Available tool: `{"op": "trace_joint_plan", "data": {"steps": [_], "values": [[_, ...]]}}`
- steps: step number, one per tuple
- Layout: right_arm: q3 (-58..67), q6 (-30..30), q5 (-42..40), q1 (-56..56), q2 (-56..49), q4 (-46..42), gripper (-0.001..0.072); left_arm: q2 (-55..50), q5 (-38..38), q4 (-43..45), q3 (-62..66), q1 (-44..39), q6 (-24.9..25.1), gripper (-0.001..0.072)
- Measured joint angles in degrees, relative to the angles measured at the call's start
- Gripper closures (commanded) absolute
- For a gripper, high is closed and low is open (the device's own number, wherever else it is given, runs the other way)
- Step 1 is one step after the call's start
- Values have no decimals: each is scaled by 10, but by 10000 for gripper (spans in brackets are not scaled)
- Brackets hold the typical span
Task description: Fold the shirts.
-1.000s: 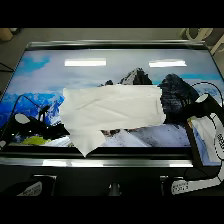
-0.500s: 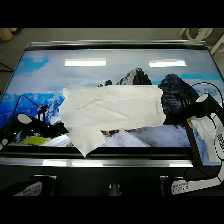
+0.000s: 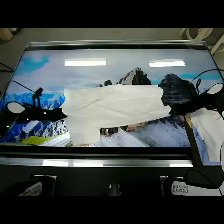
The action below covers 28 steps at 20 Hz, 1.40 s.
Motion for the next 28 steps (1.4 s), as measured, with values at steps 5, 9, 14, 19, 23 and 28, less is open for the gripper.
{"op": "trace_joint_plan", "data": {"steps": [5, 9, 14, 19, 23, 28], "values": [[207, -24, -7, 0, 161, -6, 696, 122, -17, 4, 308, 37, -17, 682], [319, -38, -96, 0, 316, -25, 696, 187, 22, 4, 542, 53, -41, 682], [353, -32, -147, 0, 407, -50, 696, 229, 40, 7, 644, 57, -59, 682], [360, -21, -134, 0, 409, -58, 696, 226, 25, 43, 663, 58, -79, 682], [358, -5, -22, 0, 336, -59, 696, 177, -69, 88, 644, 58, -96, 681], [282, 0, 87, 5, 175, -65, 696, 96, -116, 106, 472, 33, -81, 680]]}}
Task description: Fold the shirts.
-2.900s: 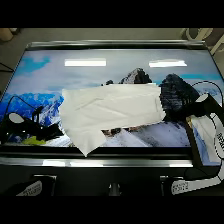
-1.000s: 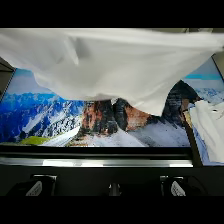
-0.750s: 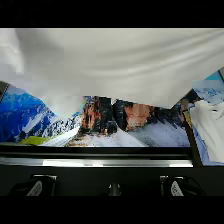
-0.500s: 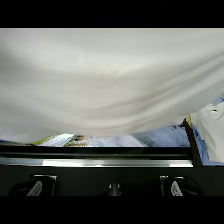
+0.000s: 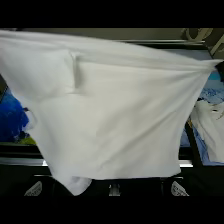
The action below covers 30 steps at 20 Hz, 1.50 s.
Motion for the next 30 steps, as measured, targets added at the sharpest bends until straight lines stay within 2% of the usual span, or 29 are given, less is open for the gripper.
{"op": "trace_joint_plan", "data": {"steps": [3, 6, 12, 16, 18, 24, 26, 30], "values": [[-60, 2, -40, 14, -106, -7, 696, -64, 75, 10, -152, -38, 8, 680], [-82, 1, -112, 30, -196, -3, 696, -151, 161, 9, -236, -71, 11, 679], [-94, 4, -280, 46, -286, 13, 696, -299, 270, -13, -225, -89, 14, 680], [-92, 5, -337, 48, -301, 16, 695, -344, 288, -18, -172, -88, 21, 679], [-89, -1, -306, 48, -293, 5, 695, -348, 244, -18, -143, -80, 40, 680], [-121, -7, -118, 49, -283, -65, 693, -346, 22, 30, -146, -71, 71, 681], [-145, -7, -87, 49, -282, -69, 694, -342, -19, 40, -175, -76, 75, 681], [-179, -7, -67, 50, -288, -82, 694, -338, -54, 50, -230, -79, 75, 681]]}}
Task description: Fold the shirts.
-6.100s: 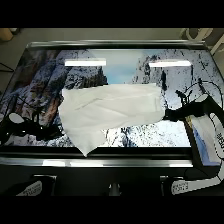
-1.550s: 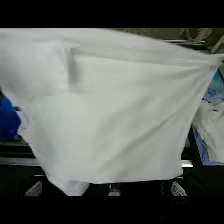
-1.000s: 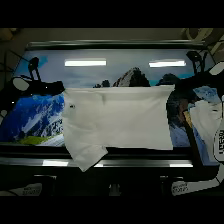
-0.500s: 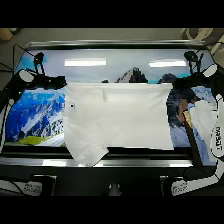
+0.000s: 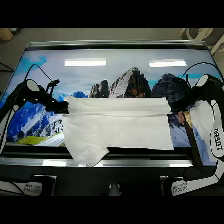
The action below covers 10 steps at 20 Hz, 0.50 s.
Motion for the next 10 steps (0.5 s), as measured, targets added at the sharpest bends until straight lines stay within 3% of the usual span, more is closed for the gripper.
{"op": "trace_joint_plan", "data": {"steps": [5, 6, 7, 8, 9, 10], "values": [[-12, 0, 1, 0, -12, 1, 691, 3, -14, 7, -31, -1, -7, 679], [-14, 1, 3, 0, -14, 3, 593, 3, -16, 7, -33, -1, -9, 658], [-17, 3, 5, 0, -15, 5, 444, 3, -16, 7, -35, -1, -10, 502], [-19, 5, 5, 0, -16, 7, 354, 4, -18, 7, -35, -1, -12, 320], [-20, 6, 8, 0, -16, 9, 310, 4, -24, 7, -34, 0, -14, 264], [-20, 7, 12, -1, -14, 9, 295, 5, -30, 6, -31, 2, -16, 265]]}}
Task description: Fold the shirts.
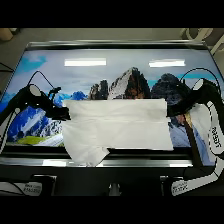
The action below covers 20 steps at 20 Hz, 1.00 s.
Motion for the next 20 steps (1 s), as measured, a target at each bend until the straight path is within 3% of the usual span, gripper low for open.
{"op": "trace_joint_plan", "data": {"steps": [6, 14, 20], "values": [[-8, 0, 59, -58, 62, 7, 288, 73, -40, -3, -4, 46, -2, 267], [-125, -11, 64, -106, 144, 38, 289, 283, 11, -56, -340, 64, -3, 269], [-144, -16, 70, -110, 151, 33, 289, 322, 64, -91, -447, 49, -3, 270]]}}
